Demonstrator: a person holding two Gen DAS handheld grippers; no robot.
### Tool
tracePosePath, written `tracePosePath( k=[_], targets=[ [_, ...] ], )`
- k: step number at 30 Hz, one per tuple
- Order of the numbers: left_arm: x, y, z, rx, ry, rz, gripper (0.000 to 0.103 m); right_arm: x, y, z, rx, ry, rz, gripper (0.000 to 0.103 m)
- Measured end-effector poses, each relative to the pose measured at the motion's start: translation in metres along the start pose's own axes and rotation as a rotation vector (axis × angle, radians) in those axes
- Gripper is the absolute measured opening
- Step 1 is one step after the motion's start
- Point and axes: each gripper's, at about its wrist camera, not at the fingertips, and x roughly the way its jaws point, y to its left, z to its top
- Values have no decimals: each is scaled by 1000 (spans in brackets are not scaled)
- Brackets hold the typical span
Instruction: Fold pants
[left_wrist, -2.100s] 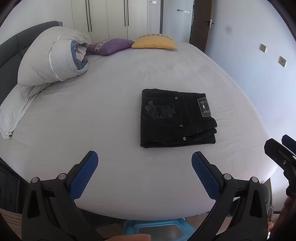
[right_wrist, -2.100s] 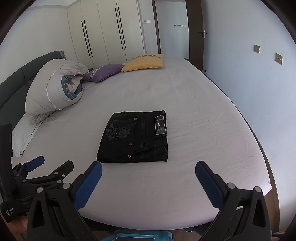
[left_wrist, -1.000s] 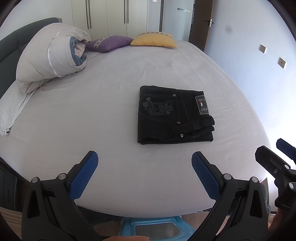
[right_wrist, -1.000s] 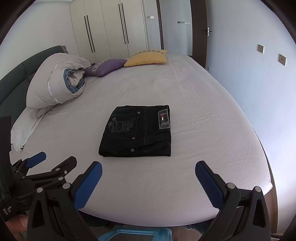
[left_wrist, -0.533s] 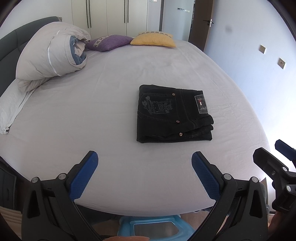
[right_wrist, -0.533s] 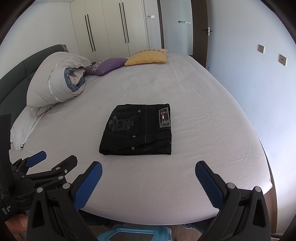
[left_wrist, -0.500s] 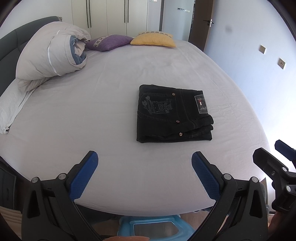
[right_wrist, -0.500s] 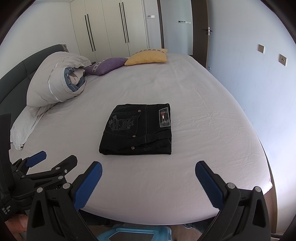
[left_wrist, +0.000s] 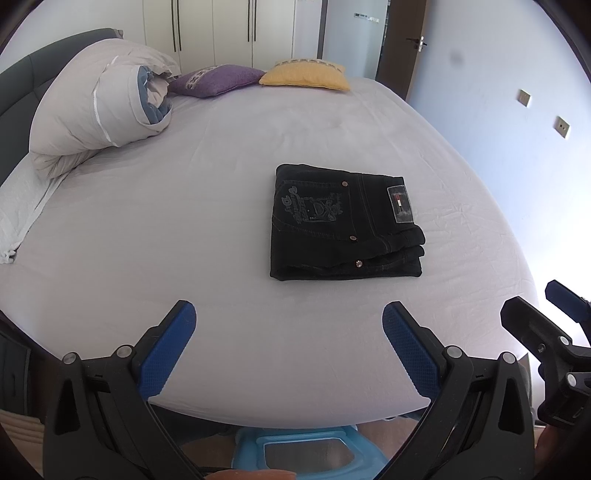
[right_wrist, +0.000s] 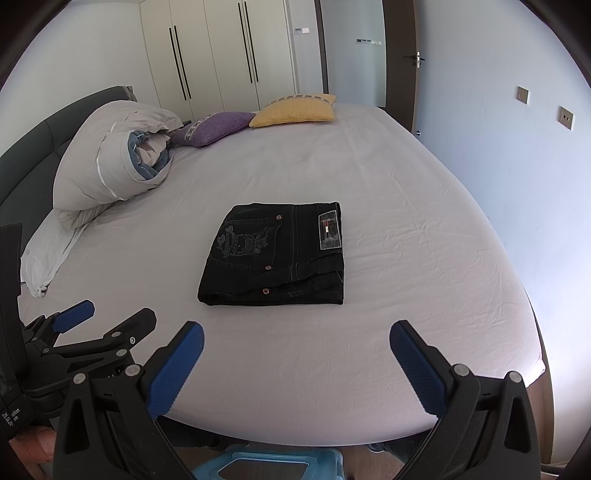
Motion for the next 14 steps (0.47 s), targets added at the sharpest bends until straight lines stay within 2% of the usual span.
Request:
tracePosePath(
  k=[14],
  targets=[
    [-2, -1, 0, 12, -14, 7, 103, 3, -4, -5, 4, 10, 0, 103]
  ],
)
